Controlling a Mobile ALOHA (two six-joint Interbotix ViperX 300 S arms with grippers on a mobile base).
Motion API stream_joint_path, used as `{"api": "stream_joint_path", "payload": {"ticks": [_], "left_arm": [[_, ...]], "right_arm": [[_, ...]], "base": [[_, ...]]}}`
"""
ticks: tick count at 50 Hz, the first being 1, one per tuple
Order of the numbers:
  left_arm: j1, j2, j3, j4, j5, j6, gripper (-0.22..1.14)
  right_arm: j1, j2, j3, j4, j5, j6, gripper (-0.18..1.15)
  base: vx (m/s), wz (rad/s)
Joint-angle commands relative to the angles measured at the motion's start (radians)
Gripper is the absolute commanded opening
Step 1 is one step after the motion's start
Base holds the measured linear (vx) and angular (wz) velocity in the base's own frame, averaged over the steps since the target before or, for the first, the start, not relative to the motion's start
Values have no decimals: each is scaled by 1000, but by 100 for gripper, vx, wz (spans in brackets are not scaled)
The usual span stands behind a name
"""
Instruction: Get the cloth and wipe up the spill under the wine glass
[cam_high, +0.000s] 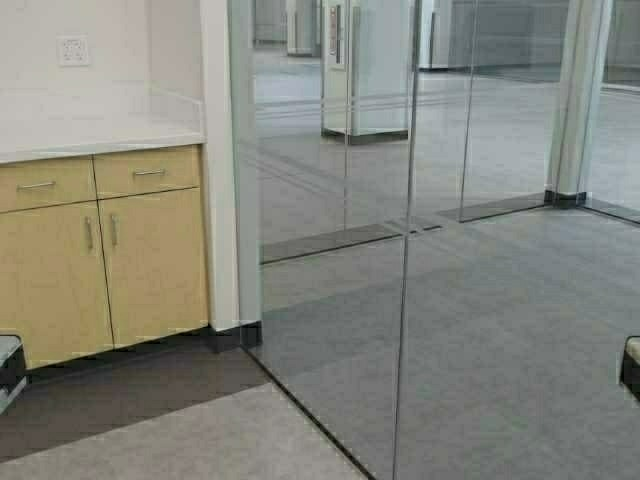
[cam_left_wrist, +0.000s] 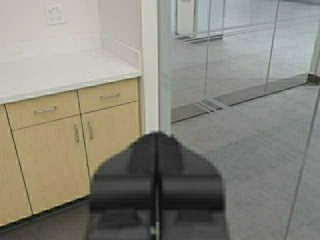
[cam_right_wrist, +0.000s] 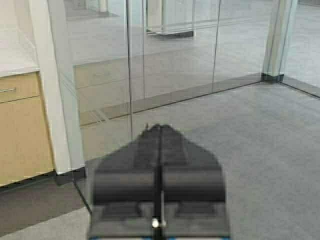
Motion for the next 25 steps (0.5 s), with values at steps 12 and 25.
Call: {"api": "stream_joint_path", "payload": {"ticks": [12,25], "left_arm": [[0,-72,6,5,-12,-57,2],[0,-60,11,6,-23,-55,2]], "right_arm": [[6,-38,-8,2,-8,-3,6],[6,-38,-14,0,-8,0,6]], "base": [[0,0],[3,-3]]}}
